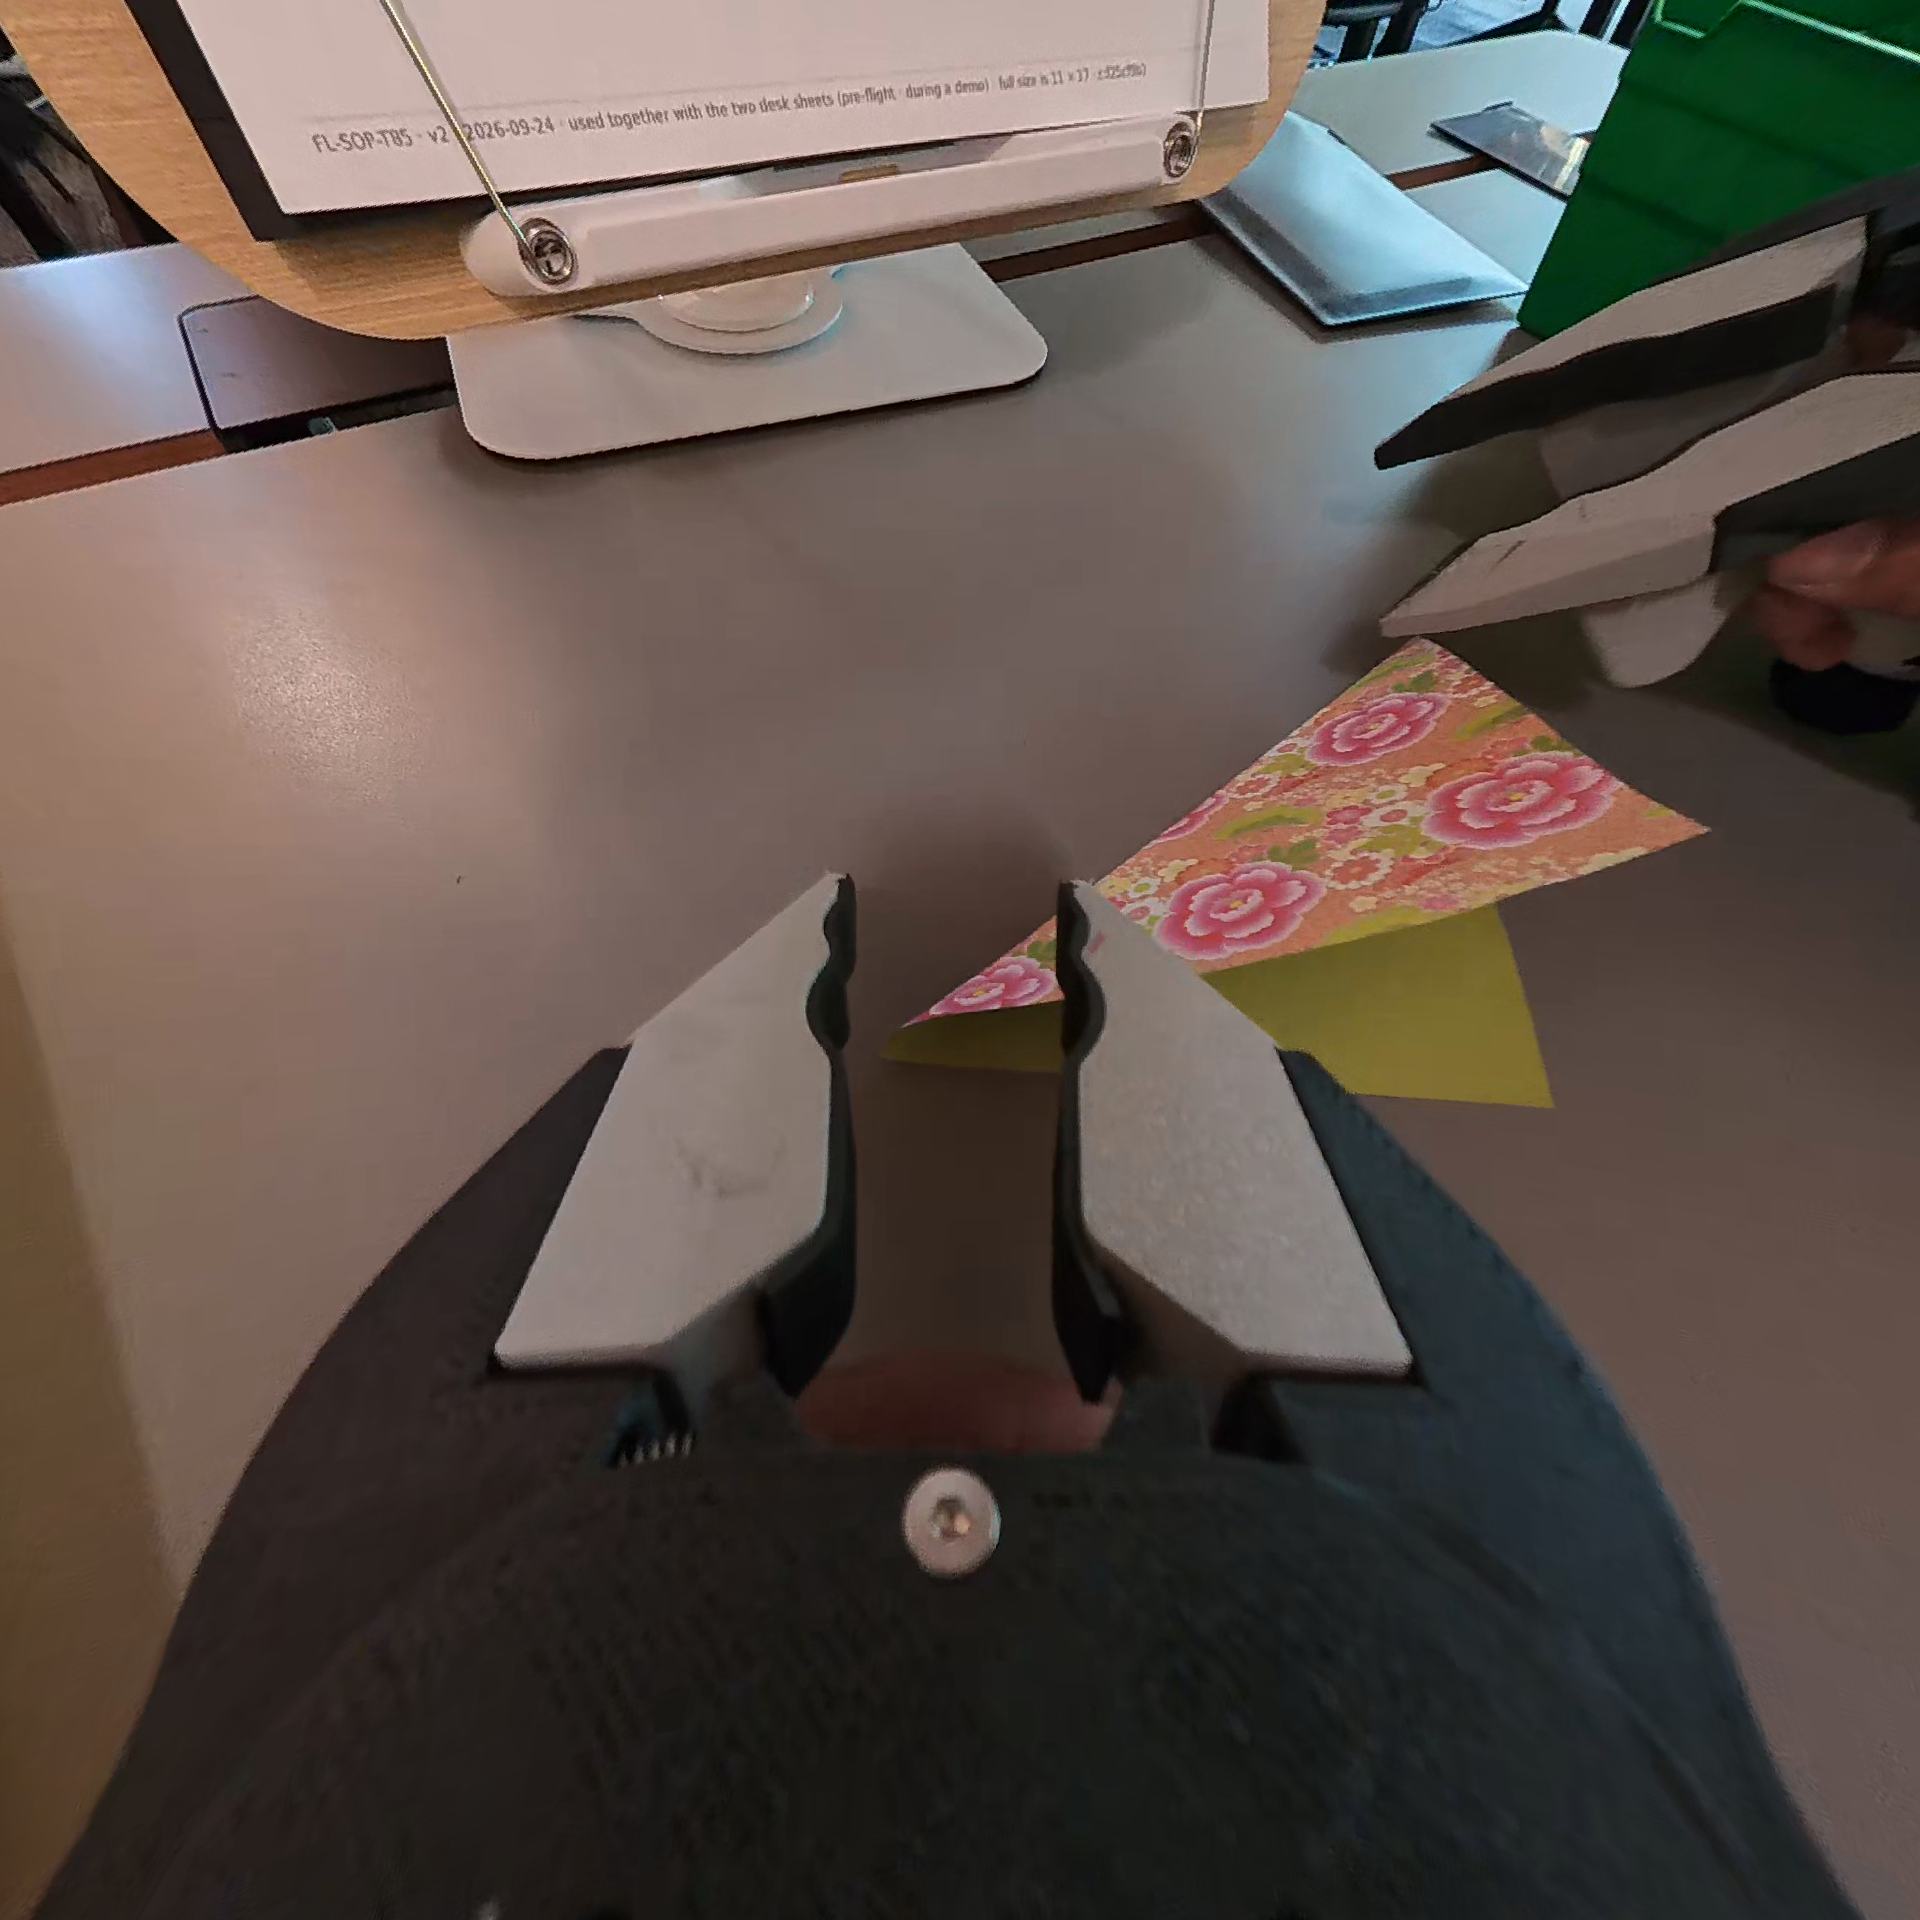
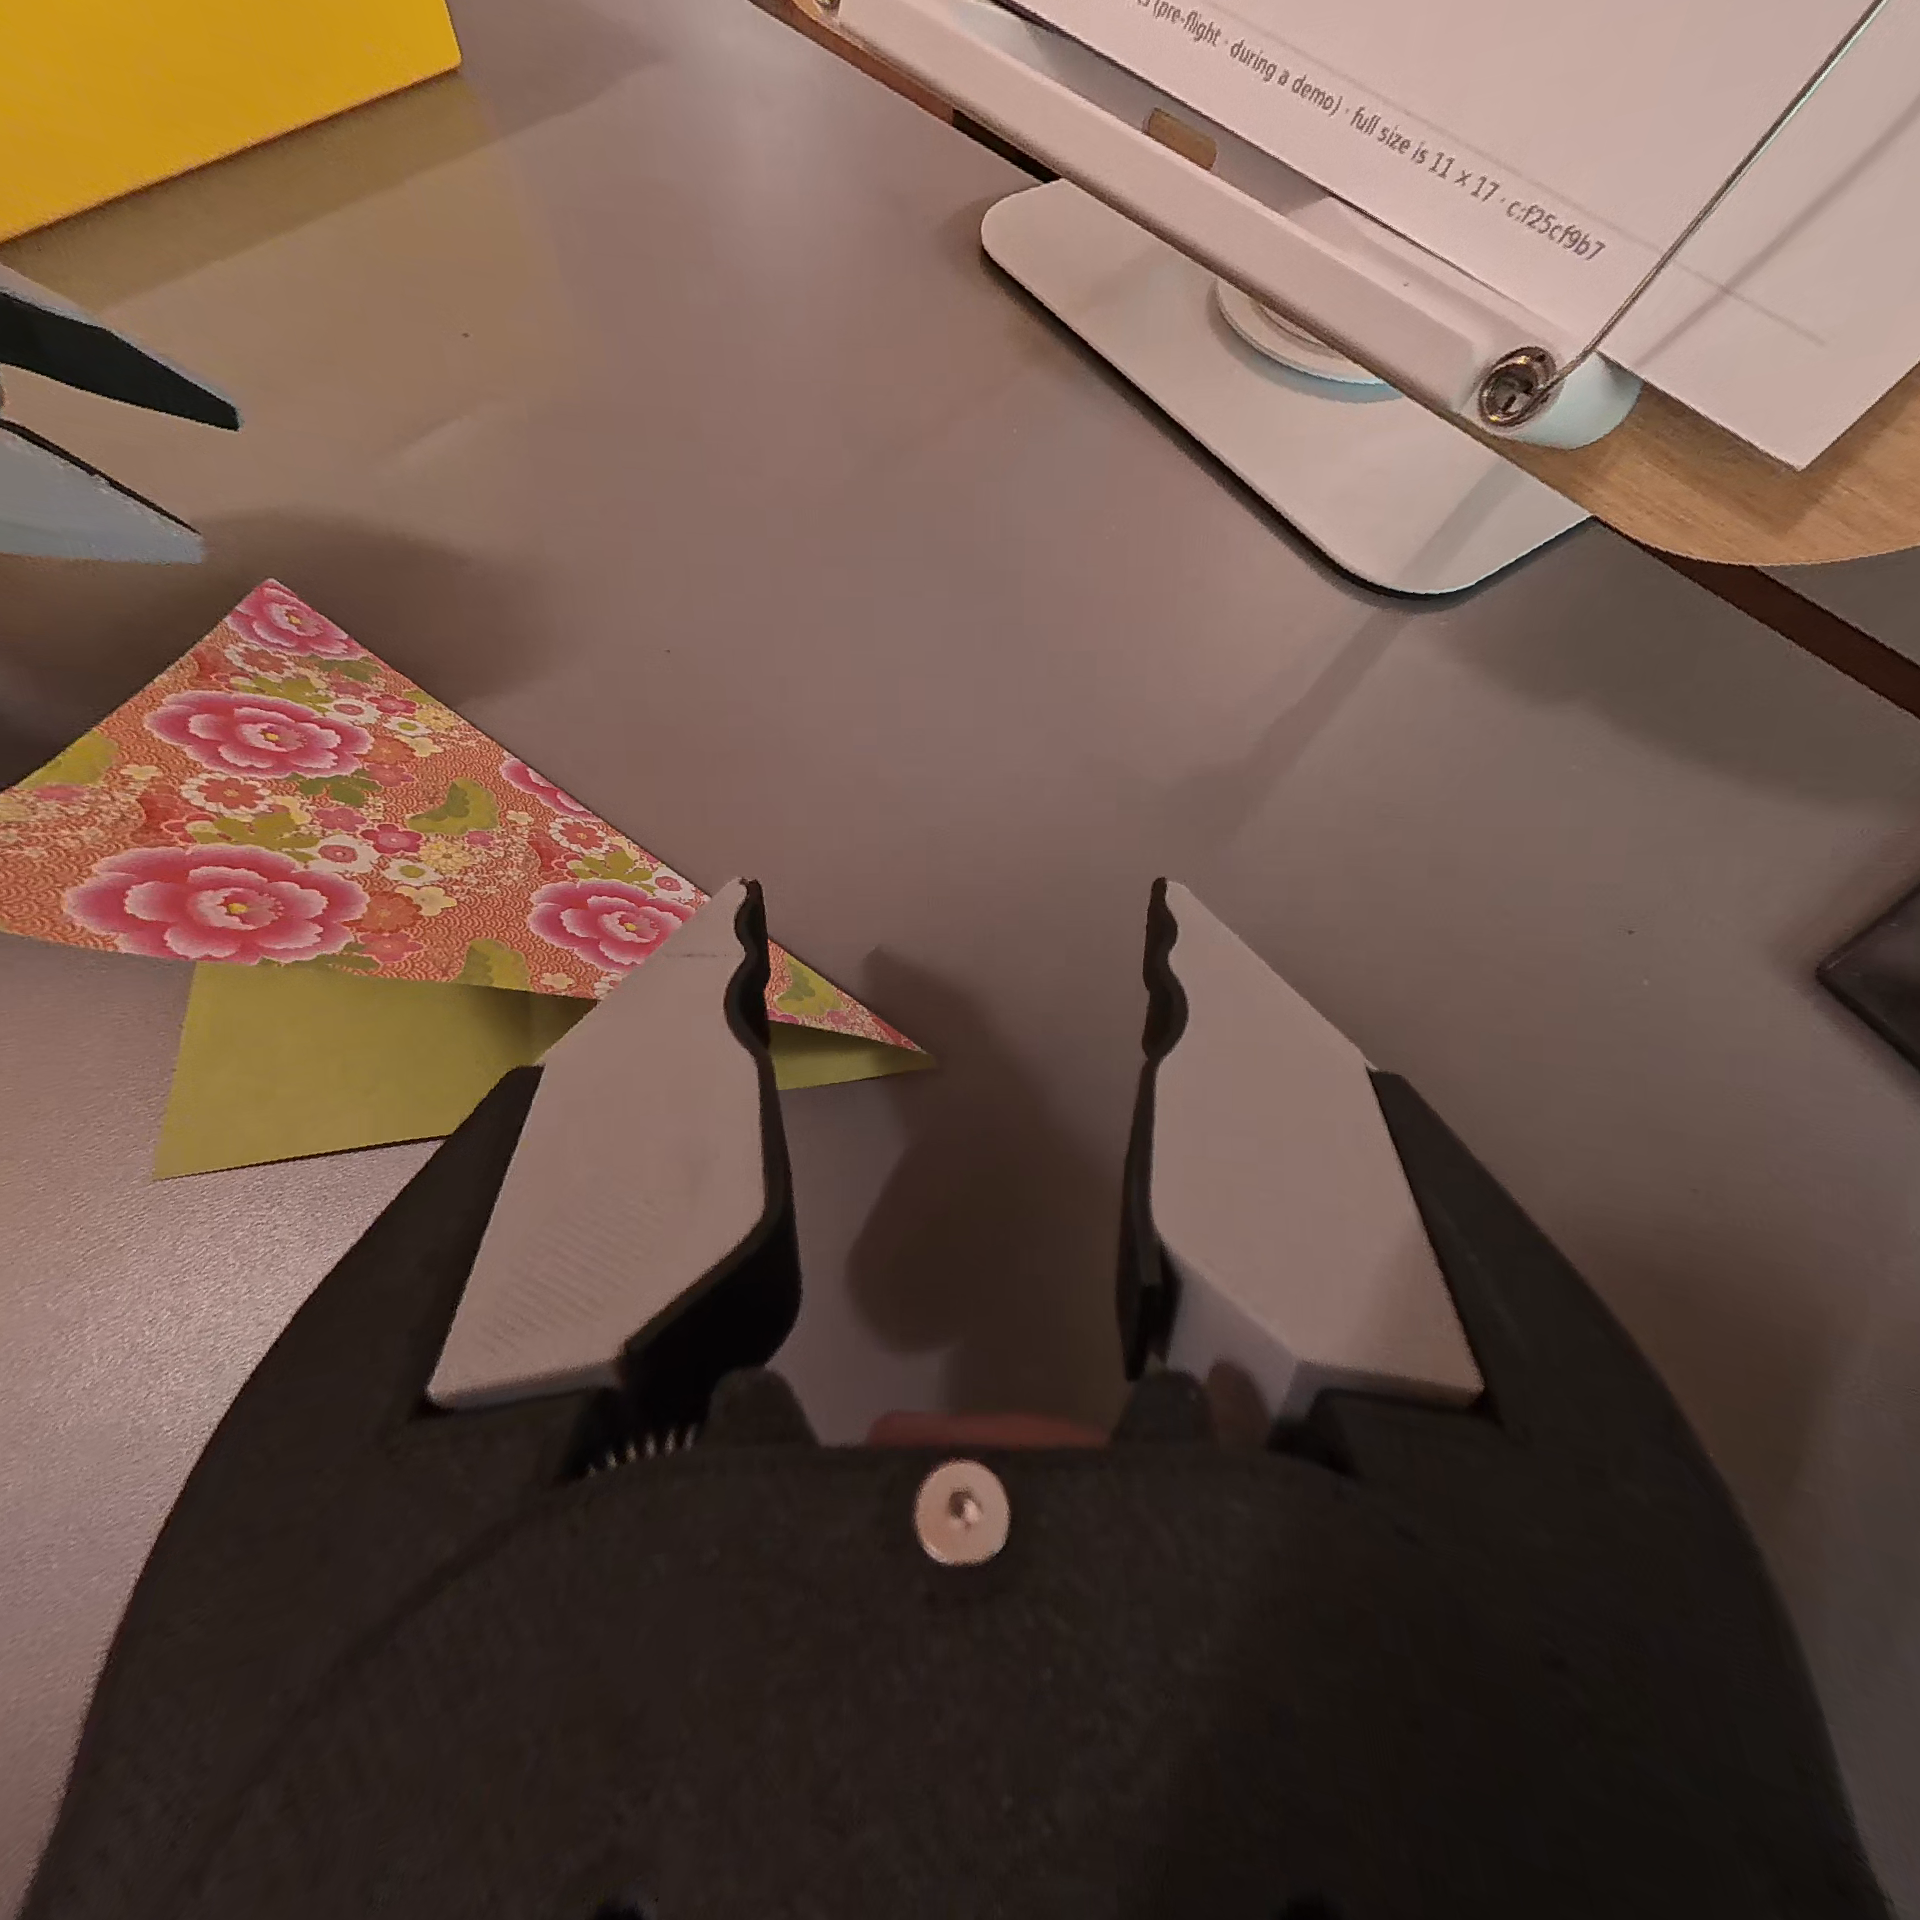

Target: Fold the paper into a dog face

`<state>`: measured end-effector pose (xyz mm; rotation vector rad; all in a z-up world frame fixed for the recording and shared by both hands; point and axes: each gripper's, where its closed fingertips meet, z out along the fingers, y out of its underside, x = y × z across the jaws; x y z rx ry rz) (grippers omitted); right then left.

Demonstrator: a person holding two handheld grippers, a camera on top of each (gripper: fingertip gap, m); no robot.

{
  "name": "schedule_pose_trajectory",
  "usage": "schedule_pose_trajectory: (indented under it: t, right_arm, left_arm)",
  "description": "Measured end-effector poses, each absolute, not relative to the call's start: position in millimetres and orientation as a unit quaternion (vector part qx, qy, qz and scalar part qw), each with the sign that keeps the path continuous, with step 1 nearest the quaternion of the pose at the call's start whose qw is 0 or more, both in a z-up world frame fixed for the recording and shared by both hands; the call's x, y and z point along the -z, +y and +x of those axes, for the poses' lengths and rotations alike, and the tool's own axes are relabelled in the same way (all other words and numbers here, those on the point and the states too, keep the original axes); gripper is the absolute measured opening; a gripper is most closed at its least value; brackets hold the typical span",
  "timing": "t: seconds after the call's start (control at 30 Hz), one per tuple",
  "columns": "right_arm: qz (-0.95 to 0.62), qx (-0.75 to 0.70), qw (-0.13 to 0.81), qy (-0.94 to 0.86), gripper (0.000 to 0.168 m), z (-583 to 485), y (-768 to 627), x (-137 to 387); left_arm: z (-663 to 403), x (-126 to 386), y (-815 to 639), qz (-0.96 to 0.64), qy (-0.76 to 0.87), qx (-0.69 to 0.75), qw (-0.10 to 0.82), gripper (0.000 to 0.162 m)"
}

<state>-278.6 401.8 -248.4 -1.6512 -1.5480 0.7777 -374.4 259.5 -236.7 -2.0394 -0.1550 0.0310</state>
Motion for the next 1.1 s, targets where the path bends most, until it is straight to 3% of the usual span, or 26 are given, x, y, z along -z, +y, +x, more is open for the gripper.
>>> schedule_pose_trajectory:
  t: [0.03, 0.87, 1.1]
  right_arm:
    - [-0.642, -0.302, 0.366, -0.602, 0.070, -278.6, 401.7, 248.5]
    - [-0.645, -0.294, 0.356, -0.609, 0.068, -277.1, 400.8, 255.1]
    - [-0.650, -0.293, 0.349, -0.608, 0.067, -277.0, 403.0, 257.0]
  left_arm:
    - [-374.7, 236.9, 259.4, -0.851, -0.066, -0.013, 0.521, 0.036]
    - [-375.7, 242.4, 255.5, -0.860, -0.077, 0.021, 0.503, 0.039]
    - [-348.6, 189.4, 277.2, -0.854, -0.018, 0.058, 0.517, 0.036]
